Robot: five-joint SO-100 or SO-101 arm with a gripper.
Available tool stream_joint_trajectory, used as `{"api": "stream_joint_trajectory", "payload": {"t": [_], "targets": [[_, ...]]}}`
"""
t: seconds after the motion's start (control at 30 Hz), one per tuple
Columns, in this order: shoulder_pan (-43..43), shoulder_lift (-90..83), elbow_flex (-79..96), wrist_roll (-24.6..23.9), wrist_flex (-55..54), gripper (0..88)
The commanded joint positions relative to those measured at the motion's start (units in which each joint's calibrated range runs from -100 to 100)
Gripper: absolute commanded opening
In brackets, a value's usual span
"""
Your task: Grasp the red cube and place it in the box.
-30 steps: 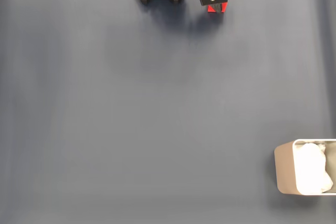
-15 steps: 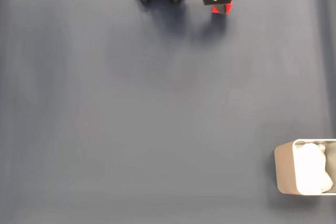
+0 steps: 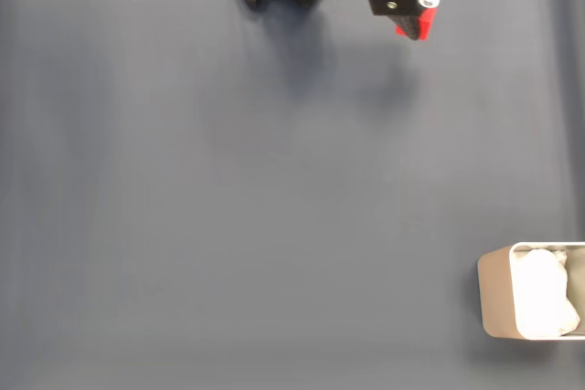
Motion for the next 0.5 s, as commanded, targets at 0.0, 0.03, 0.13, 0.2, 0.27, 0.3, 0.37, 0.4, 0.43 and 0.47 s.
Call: {"api": "stream_joint_trajectory", "payload": {"t": [0.0, 0.03, 0.13, 0.2, 0.27, 0.3, 0.37, 0.4, 0.43, 0.47], "targets": [[3.02, 4.42, -6.88, 0.1, -2.12, 1.5], [3.73, 5.55, -7.98, 0.05, -2.53, 1.5], [5.93, 9.19, -11.9, -0.05, -3.35, 1.4], [7.5, 11.61, -14.64, -0.15, -4.0, 1.4], [9.06, 14.13, -17.47, -0.34, -4.49, 1.4], [9.84, 15.34, -18.84, -0.39, -4.58, 1.4], [11.19, 17.68, -21.57, -0.49, -5.07, 1.4], [11.76, 18.81, -22.85, -0.54, -5.31, 1.4], [12.32, 19.93, -24.13, -0.63, -5.48, 1.4], [12.96, 21.15, -25.59, -0.73, -5.64, 1.4]]}}
